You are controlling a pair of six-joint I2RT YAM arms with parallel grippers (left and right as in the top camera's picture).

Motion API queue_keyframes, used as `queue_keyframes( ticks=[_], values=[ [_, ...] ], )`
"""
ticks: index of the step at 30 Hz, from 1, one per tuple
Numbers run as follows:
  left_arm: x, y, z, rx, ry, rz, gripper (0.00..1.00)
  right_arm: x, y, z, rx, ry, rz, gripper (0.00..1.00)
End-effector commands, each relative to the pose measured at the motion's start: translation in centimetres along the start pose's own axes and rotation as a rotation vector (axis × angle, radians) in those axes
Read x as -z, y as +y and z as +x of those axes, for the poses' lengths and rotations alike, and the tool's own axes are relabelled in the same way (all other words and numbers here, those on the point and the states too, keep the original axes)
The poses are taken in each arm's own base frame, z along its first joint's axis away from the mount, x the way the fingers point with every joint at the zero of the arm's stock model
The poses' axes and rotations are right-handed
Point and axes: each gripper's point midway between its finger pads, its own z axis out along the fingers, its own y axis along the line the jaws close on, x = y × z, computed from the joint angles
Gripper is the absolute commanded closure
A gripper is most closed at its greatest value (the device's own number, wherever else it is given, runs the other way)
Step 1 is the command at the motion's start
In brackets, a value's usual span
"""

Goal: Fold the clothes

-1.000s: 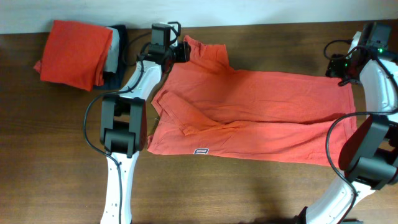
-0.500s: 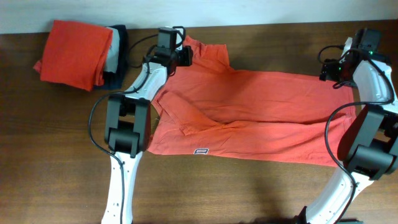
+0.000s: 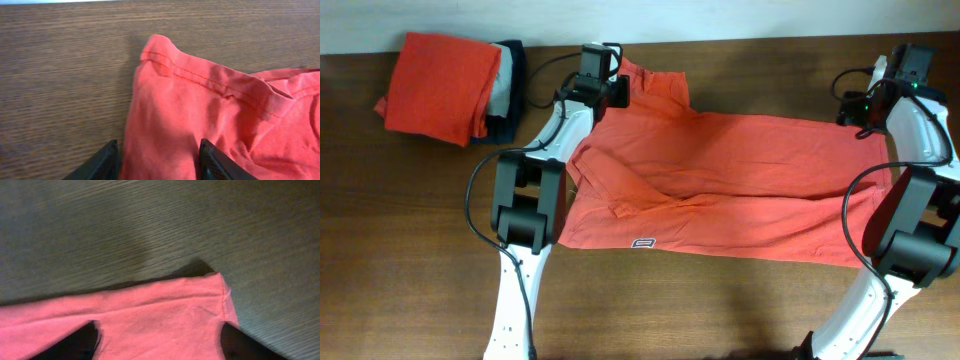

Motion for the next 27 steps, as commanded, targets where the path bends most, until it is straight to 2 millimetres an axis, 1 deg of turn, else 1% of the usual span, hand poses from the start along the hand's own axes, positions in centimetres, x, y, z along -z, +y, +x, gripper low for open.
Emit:
queue_keyframes(
  ticks=[1, 2, 3, 4, 5, 7, 8, 12, 15, 18, 21, 23, 27],
  values=[
    [-0.1, 0.6, -0.8, -0.02, -0.016, -0.017, 0.52, -0.6, -0.5, 0.1, 0.002, 0.007, 0.018, 0.38],
    [-0.1, 0.5, -0.8, -0.021, -0.017, -0.015, 0.53, -0.8, -0.6, 0.2, 0.001, 0.01, 0.019, 0.38],
    [0.0, 0.4, -1.0, -0.022, -0.02, -0.013, 0.56, -1.2, -0.8, 0.5, -0.003, 0.02, 0.02, 0.38],
    [0.1, 0.1, -1.4, -0.022, -0.027, 0.0, 0.56, -2.0, -1.5, 1.1, -0.014, 0.039, 0.025, 0.25],
    [0.2, 0.0, -1.6, -0.023, -0.032, 0.007, 0.56, -2.5, -1.8, 1.4, -0.02, 0.049, 0.029, 0.2],
    [0.3, -0.3, -2.1, -0.024, -0.041, 0.022, 0.56, -3.3, -2.8, 1.7, -0.038, 0.054, 0.036, 0.19],
    [0.4, -0.4, -2.4, -0.025, -0.048, 0.024, 0.56, -3.7, -3.8, 1.8, -0.055, 0.05, 0.045, 0.18],
    [0.6, -0.5, -2.7, -0.025, -0.056, 0.025, 0.56, -3.9, -6.2, 1.4, -0.096, 0.017, 0.062, 0.18],
    [0.6, -0.4, -2.7, -0.025, -0.056, 0.024, 0.55, -4.3, -7.1, 1.4, -0.112, 0.011, 0.063, 0.18],
    [0.6, -0.5, -2.9, -0.025, -0.061, 0.024, 0.55, -5.5, -7.1, 1.9, -0.117, 0.017, 0.051, 0.18],
    [0.6, -0.5, -3.0, -0.026, -0.066, 0.025, 0.55, -7.4, -6.5, 2.4, -0.114, 0.022, 0.023, 0.18],
    [0.6, -0.6, -3.5, -0.028, -0.089, 0.028, 0.55, -8.0, -5.8, 2.4, -0.113, 0.014, -0.021, 0.18],
    [0.8, -0.8, -4.8, -0.032, -0.139, 0.036, 0.55, -8.3, -5.7, 2.4, -0.113, 0.012, -0.025, 0.19]
  ],
)
